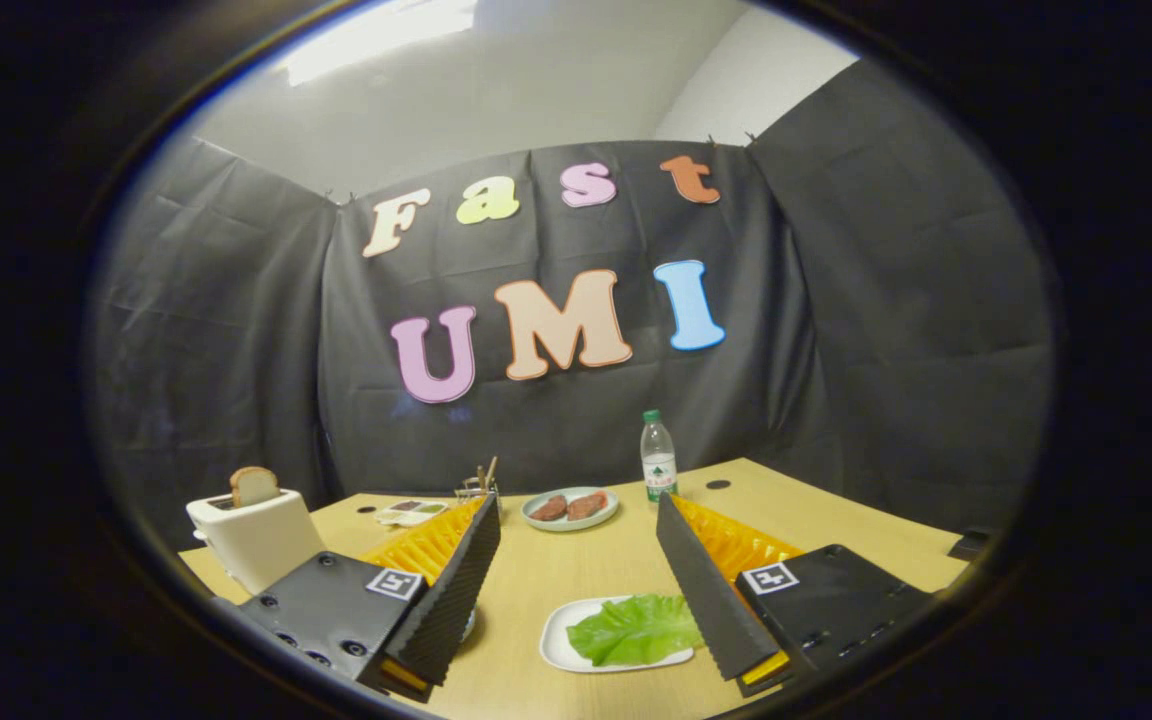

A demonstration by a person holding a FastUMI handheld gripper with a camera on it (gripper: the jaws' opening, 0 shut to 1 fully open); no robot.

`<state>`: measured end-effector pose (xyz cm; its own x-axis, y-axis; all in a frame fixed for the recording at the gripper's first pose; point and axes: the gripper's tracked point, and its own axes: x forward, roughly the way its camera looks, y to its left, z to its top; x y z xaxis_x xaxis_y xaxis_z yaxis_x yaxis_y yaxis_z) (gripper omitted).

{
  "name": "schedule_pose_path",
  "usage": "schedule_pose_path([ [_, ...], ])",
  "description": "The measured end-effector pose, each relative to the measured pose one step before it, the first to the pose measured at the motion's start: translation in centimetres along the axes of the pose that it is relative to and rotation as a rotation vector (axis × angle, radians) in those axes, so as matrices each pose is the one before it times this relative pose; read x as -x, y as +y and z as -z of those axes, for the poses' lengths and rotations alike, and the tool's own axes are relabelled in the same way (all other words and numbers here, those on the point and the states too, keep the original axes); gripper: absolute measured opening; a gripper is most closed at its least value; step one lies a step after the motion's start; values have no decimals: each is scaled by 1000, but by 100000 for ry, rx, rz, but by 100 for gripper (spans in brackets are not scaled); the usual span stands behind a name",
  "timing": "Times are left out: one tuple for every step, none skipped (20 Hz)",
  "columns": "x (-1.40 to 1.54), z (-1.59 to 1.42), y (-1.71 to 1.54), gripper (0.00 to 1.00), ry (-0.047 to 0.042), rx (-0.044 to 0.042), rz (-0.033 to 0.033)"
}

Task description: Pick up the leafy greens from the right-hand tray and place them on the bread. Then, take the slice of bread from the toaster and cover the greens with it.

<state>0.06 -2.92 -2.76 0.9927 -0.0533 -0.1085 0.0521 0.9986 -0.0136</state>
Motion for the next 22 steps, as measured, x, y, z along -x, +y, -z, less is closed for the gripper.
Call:
schedule_pose_path([
  [-62, 190, -421, 100, 1054, -315, 726],
  [-216, 502, -683, 100, 1622, -517, 1198],
  [-331, 508, -813, 100, 1973, -838, 1566],
  [-273, 593, -915, 100, 2009, -1442, 1685],
  [-384, 459, -955, 100, 2084, -2152, 1877],
  [-416, 540, -893, 100, 2055, -2399, 1472],
  [-435, 546, -820, 100, 2435, -2263, 1396],
  [-419, 909, -1136, 100, 3100, -1887, 2085],
  [-543, 698, -1183, 100, 3034, -1595, 2507],
  [-540, 674, -1195, 100, 2543, -1367, 2078],
  [-443, 524, -1054, 100, 2548, -1558, 2072],
  [-433, 308, -924, 100, 1247, -2332, 1342],
  [-463, -41, -672, 100, 531, -3013, 706],
  [-327, 288, -550, 100, 934, -3252, -8],
  [-319, 207, -325, 100, 1377, -3076, -551],
  [-409, 532, -468, 100, 1998, -2468, -31],
  [-463, 498, -620, 100, 2223, -1823, 824],
  [-545, 721, -682, 99, 2274, -992, 952],
  [-496, 520, -494, 99, 1922, -155, 943],
  [-535, 622, -521, 99, 2236, 228, 1131],
  [-513, 608, -356, 99, 2205, 250, 807],
  [-487, 620, -194, 99, 2251, 333, 368],
])
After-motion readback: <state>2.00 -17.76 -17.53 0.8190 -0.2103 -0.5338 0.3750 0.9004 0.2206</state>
